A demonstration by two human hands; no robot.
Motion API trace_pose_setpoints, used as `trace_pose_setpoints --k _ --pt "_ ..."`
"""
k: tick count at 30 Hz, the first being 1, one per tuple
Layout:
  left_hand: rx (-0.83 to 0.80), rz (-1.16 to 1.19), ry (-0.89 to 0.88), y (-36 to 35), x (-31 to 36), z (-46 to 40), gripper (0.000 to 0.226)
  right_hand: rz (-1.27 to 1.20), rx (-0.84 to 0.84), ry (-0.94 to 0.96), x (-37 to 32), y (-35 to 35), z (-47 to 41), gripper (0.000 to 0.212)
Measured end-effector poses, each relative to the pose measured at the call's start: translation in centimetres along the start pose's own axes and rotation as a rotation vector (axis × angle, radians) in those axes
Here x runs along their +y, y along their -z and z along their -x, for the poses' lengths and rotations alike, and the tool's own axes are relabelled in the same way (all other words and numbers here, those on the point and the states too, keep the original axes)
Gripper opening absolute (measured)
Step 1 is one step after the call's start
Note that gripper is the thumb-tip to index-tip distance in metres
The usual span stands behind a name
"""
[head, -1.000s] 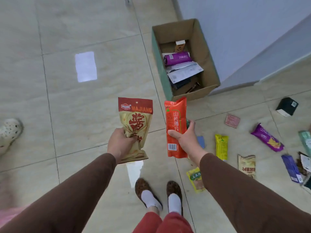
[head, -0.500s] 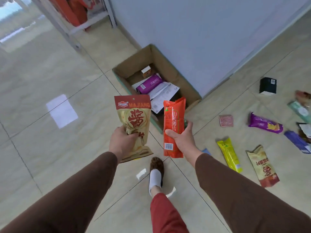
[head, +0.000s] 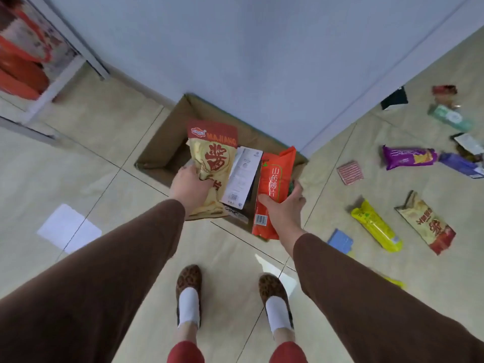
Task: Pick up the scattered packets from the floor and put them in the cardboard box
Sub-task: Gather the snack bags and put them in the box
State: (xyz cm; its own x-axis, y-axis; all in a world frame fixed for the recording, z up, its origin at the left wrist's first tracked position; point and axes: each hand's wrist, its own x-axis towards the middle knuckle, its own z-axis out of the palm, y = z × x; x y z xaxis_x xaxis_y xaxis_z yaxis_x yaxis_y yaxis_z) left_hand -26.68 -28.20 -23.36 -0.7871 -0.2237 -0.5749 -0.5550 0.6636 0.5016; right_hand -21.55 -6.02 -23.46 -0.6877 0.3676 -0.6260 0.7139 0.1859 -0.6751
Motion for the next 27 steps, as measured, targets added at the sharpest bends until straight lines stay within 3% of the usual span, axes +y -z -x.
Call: trace_pose_setpoints --k 3,6,9,15,23,27 --pt "-0.102 -0.108 -0.051 0.2 0.5 -4.4 0.054 -0.059 0.058 -0.013 -0.2 -1.8 -1.6 0.096" --pt "-0.145 -0.205 -0.062 0.3 0.7 -7.6 0.083 -0.036 0.077 -0.043 0.0 -2.9 -2.5 0.102" --pt "-0.193 -0.37 -0.03 0.6 0.5 -9.0 0.096 0.045 0.094 -0.071 0.2 -3.3 -2.6 0.093" --pt "-0.294 -0.474 -0.263 0.9 1.5 -5.3 0.046 0.125 0.156 -0.016 0.5 -3.0 0.2 0.065" --pt "-0.342 -0.519 -0.453 0.3 4.5 1.4 0.042 0.226 0.22 0.039 1.6 1.3 6.3 0.043" --pt "-0.347 -0.577 -0.609 -0.8 7.5 6.2 0.049 0.287 0.253 0.085 3.9 5.6 9.6 0.046"
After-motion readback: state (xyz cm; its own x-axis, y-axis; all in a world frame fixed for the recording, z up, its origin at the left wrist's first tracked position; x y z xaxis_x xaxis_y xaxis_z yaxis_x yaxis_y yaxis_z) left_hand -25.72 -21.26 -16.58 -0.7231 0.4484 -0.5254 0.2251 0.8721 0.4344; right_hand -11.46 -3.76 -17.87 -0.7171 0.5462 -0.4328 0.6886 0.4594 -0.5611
